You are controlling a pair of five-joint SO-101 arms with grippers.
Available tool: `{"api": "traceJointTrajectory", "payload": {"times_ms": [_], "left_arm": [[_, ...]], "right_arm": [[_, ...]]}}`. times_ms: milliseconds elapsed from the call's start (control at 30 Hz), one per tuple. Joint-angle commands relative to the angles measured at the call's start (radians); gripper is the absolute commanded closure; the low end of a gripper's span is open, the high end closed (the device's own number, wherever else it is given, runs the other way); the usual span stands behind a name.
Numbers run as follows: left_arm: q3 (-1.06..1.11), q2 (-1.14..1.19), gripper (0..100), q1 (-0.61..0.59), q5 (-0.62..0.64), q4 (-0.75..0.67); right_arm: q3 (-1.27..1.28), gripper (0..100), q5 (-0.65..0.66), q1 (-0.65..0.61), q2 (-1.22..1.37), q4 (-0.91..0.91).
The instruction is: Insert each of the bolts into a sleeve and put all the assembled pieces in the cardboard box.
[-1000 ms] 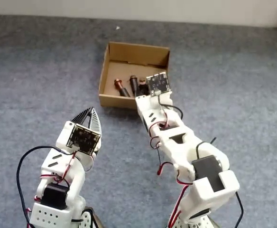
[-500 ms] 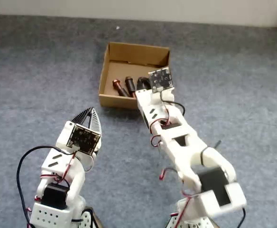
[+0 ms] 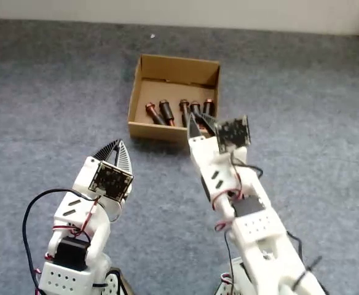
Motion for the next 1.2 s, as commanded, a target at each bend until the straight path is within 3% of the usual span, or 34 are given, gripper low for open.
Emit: {"api": "traceJointTrajectory", "payload": {"times_ms": [0, 433, 567, 667, 900, 1167], "left_arm": [[-0.005, -0.005, 99, -0.002, -0.009, -0.025], [-0.005, -0.005, 99, -0.005, -0.008, -0.02], [-0.004, -0.005, 99, -0.005, -0.006, 0.0], [-0.004, -0.007, 99, -0.007, -0.006, 0.094], [0.027, -0.007, 99, -0.028, -0.006, 0.327], [0.085, -0.005, 99, -0.153, -0.008, 0.342]], "right_arm": [[0.059, 99.3, 0.014, -0.002, -0.219, 0.096], [0.387, 99.3, 0.005, -0.001, -0.961, 0.601], [0.386, 99.3, -0.114, 0.005, -0.901, 0.716], [0.387, 99.3, -0.207, 0.002, -0.92, 0.82], [0.395, 99.3, -0.218, 0.005, -0.937, 1.035], [0.437, 99.3, -0.221, 0.005, -0.937, 1.127]]}}
